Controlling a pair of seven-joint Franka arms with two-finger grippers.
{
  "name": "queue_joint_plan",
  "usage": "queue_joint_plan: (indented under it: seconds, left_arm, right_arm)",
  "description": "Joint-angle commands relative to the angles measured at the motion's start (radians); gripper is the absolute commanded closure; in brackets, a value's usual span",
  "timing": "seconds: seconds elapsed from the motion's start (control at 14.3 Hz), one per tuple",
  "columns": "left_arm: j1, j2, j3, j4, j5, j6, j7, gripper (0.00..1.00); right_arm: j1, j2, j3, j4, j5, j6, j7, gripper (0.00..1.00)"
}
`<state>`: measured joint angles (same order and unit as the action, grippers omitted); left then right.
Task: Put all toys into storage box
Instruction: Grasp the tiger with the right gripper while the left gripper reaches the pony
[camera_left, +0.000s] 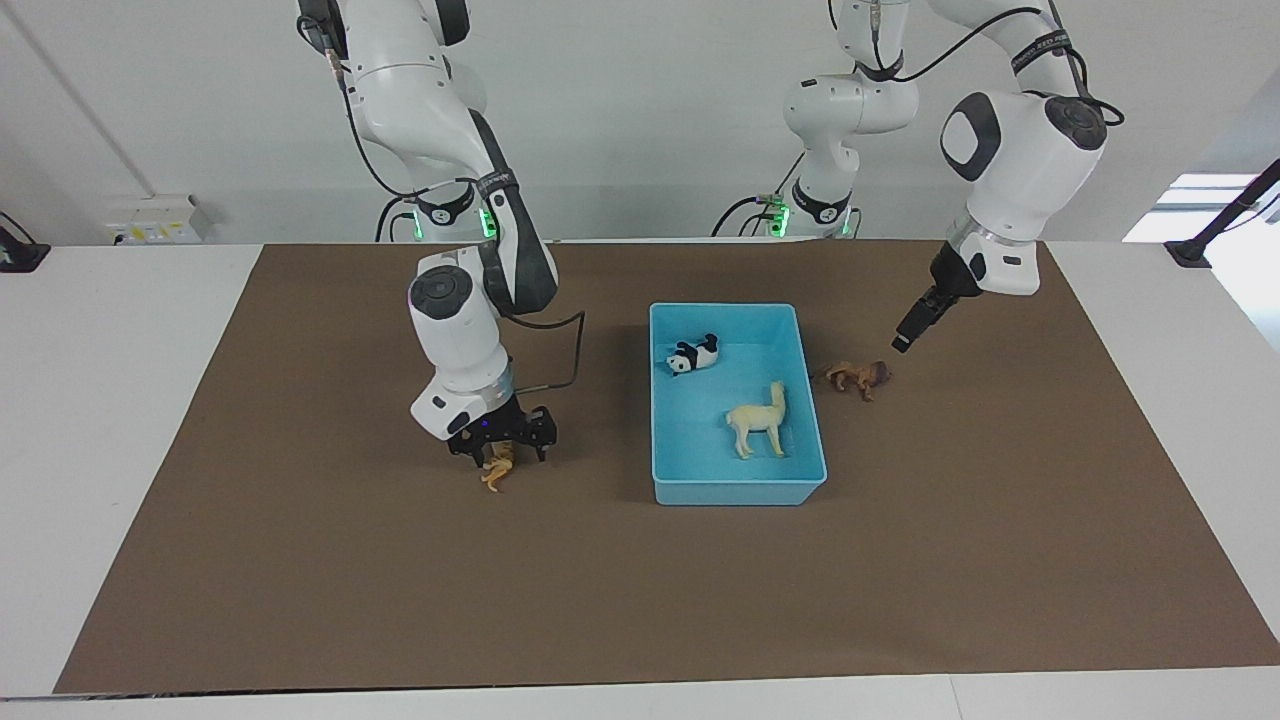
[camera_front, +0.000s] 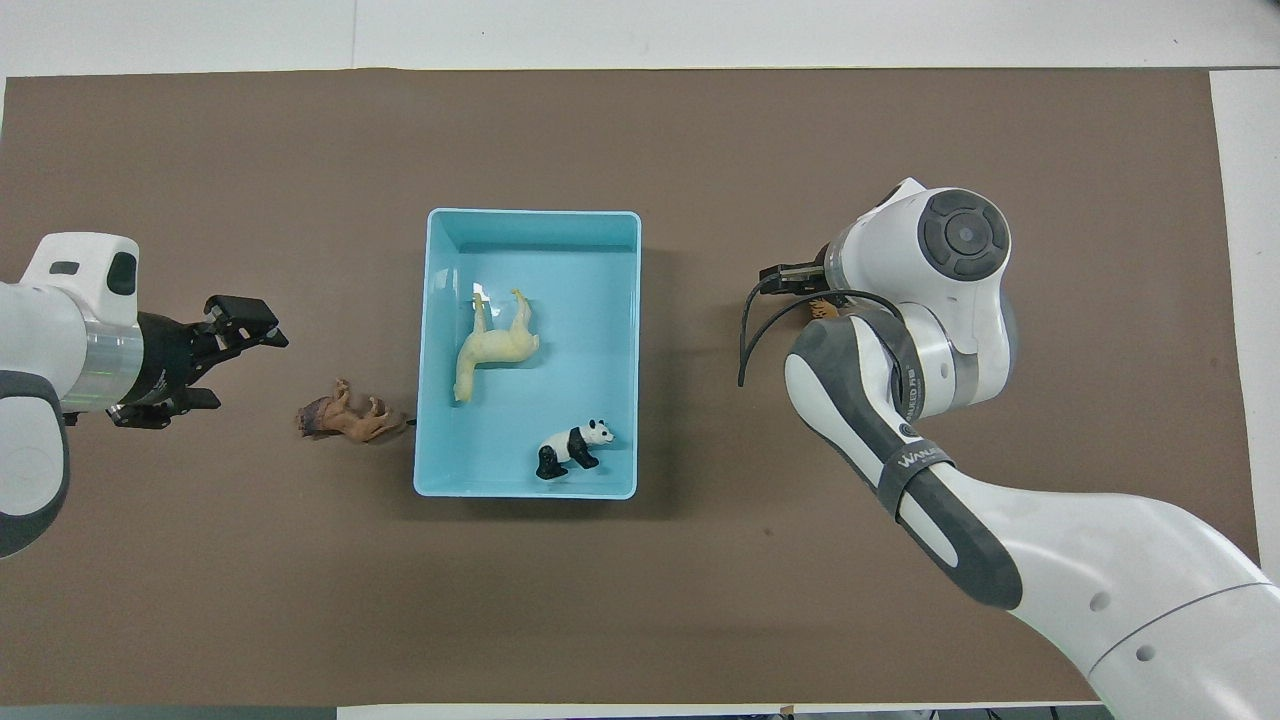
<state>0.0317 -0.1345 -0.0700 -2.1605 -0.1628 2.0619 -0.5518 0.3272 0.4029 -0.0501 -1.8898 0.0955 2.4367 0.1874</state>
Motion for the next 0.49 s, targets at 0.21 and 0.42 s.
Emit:
queue_joint_plan:
  seconds: [0.21, 0.42]
  left_arm:
    - [0.06, -0.005, -0.013, -0.165, -0.004, 0.171, -0.336, 0.0]
    - [0.044, 0.001, -0.014, -0.231, -0.003, 0.298, -0.742, 0.0]
  right_arm:
    - [-0.007, -0.012, 0.004, -0.071, -0.014, 0.051, -0.037, 0.0]
    - [-0.007, -0.015, 0.006, -0.1, -0.014, 0.068, -0.037, 0.0]
